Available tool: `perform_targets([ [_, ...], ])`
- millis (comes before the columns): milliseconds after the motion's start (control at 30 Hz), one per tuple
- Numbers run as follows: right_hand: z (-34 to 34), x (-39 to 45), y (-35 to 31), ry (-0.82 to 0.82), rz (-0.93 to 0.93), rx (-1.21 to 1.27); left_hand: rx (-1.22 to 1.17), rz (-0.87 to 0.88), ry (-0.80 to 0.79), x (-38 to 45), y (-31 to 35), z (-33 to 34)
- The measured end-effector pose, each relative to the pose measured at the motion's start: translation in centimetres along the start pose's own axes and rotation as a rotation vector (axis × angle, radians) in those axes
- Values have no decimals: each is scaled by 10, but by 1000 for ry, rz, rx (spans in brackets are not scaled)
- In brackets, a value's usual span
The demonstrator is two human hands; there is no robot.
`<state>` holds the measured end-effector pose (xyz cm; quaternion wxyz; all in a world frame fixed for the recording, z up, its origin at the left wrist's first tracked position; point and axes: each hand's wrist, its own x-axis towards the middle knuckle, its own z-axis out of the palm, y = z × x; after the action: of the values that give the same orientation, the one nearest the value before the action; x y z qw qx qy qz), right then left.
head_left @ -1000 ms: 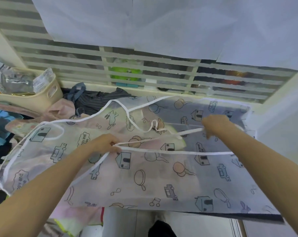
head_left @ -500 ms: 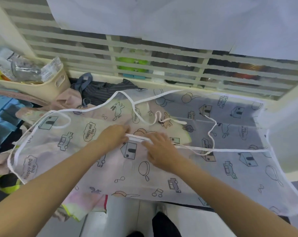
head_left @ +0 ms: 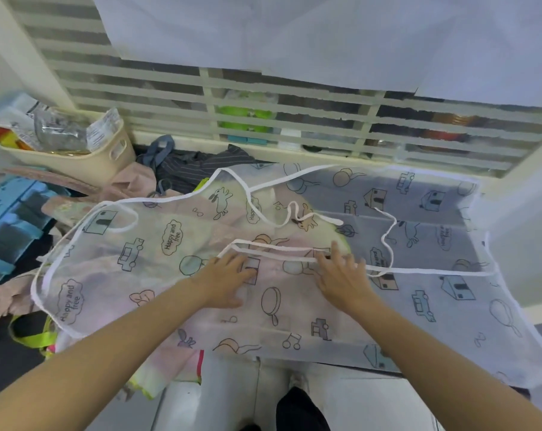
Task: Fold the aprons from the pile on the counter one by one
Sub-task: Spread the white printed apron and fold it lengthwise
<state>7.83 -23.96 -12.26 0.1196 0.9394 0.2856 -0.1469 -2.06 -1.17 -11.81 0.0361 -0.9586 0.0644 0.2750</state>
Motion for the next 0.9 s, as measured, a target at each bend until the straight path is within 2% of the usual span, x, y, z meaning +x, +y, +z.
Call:
perform_targets([
  [67,-5,-2,20,71,51,-31,-35,38,-14,6,-6,-24],
  [200,-12,0,58,-152,120,-63,-205,3,-142,25,-20,-68],
  [233,-13,3,65,-171,120,-74,-249,-4,-100,30,-21,-79],
  [367,-20,23,87,-136,64,-180,-367,-13,293,53,-16,-123],
  [467,-17,40,98,-210,45,-278,-271,-34,378,87,-10,-143],
  [567,-16,53,110,-200,-30,-366,-142,-91,420,117,-6,-150],
  [733,-29,64,144,-250,-120,-423,56,-304,469,158,4,-146],
  [833,-37,65,164,-417,-136,-333,153,-355,549,177,-2,-142],
  [900,-43,60,168,-661,-183,-186,170,-362,547,181,-2,-145],
])
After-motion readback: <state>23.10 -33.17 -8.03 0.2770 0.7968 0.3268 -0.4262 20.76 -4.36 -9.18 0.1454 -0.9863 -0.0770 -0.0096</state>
